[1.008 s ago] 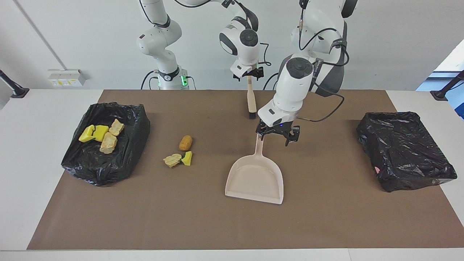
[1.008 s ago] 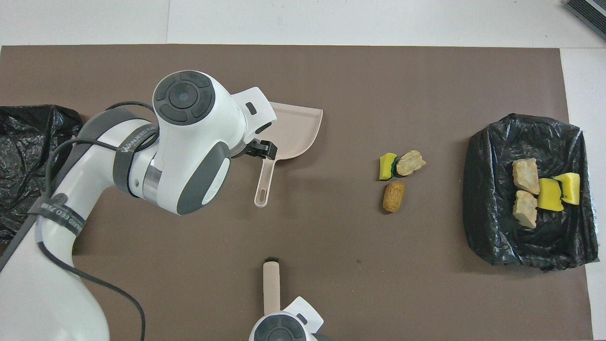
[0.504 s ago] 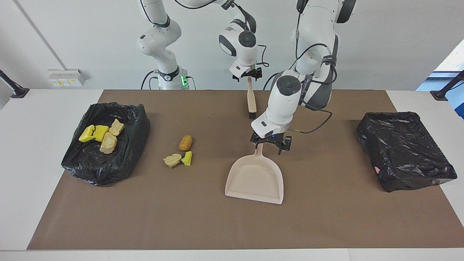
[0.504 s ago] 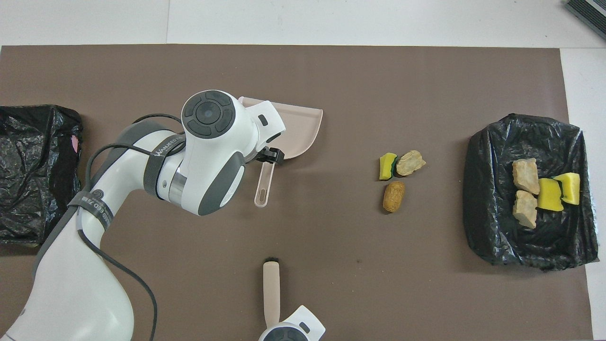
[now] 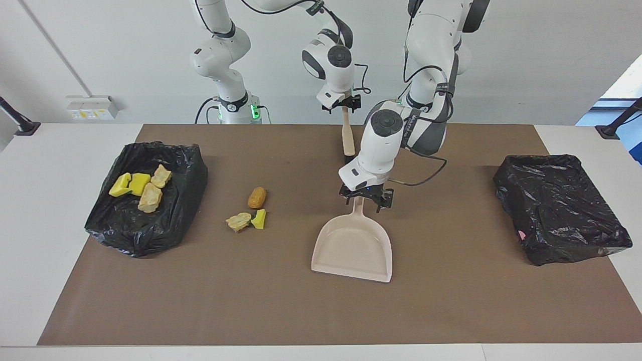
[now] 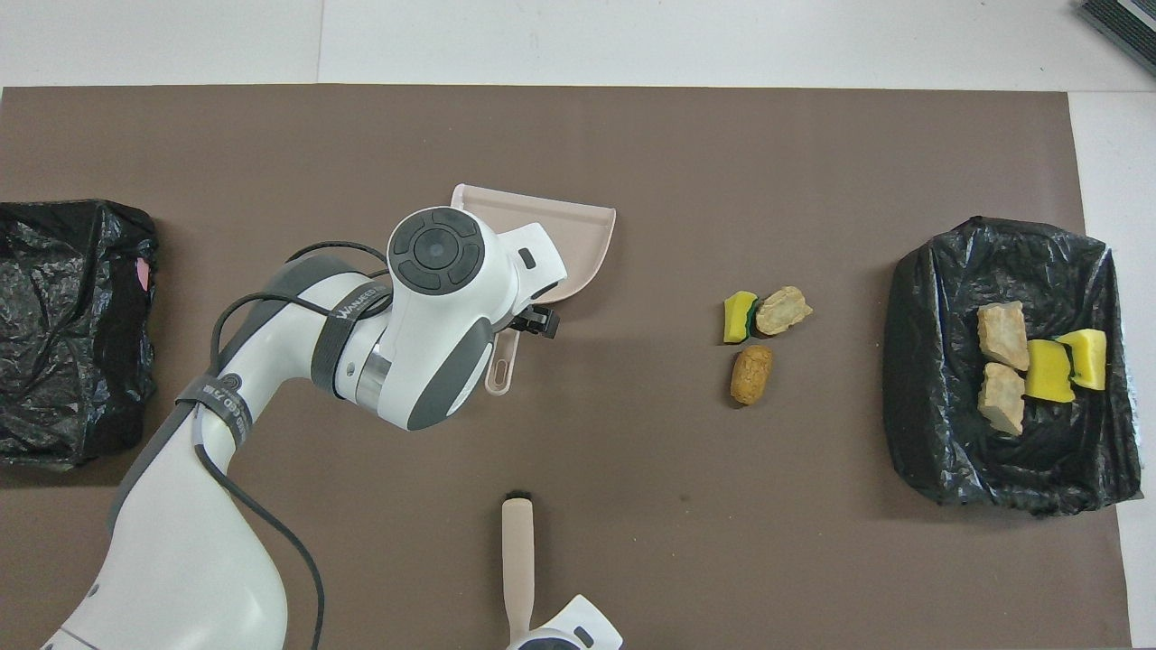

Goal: Sweep and dump trash in bin

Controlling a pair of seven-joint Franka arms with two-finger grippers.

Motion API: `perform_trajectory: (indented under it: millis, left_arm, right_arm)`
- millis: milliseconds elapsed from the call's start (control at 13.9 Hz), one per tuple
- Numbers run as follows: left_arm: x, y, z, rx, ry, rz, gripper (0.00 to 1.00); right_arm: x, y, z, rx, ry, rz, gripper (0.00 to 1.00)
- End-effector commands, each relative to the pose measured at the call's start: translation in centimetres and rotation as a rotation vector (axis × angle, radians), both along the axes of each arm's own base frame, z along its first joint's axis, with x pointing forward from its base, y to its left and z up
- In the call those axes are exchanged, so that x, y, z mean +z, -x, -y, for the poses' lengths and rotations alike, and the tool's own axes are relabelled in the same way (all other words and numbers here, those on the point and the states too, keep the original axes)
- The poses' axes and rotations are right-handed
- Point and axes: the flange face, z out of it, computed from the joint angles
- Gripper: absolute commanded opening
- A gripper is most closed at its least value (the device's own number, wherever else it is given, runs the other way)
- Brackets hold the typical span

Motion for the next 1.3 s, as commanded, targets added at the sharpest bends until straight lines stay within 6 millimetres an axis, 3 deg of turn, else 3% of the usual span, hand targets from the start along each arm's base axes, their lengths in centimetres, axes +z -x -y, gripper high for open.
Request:
perform_trajectory:
  millis: [0, 72, 144, 360, 576, 864, 1224]
  left_arm:
    - [-1.5, 0.8, 0.8, -0.011, -0.015, 0.01, 1.0]
    - [-1.6, 0.9, 0.9, -0.012, -0.015, 0.008, 1.0]
    - [-1.6, 0.9, 0.9, -0.013, -0.017, 0.007, 1.0]
    - [-1.6, 1.2, 1.2, -0.025, -0.03, 0.0, 0.38]
    - [-1.4, 1.1, 1.1, -0.026, -0.034, 0.002, 0.05]
    - [-0.3, 0.7, 0.2, -0.043, -0.045, 0.008, 0.03]
    - [2.6, 0.7, -2.8, -0.283, -0.086, -0.04, 0.03]
  right_arm:
    - [0.1, 0.5, 0.3, -0.048, -0.013, 0.008, 0.35]
    - [0.2, 0.6, 0.3, -0.049, -0.013, 0.009, 0.14]
    - [0.1, 0.6, 0.3, -0.061, -0.006, 0.005, 0.0]
    - [-0.2, -0.2, 0.2, -0.117, 0.013, -0.005, 0.0]
    - [0.2, -1.9, -0.3, -0.145, 0.007, -0.009, 0.0]
    - [1.9, -3.9, 0.9, -0.142, 0.035, -0.012, 0.0]
    - [7.1, -8.2, 7.3, -0.086, 0.086, 0.0, 0.0]
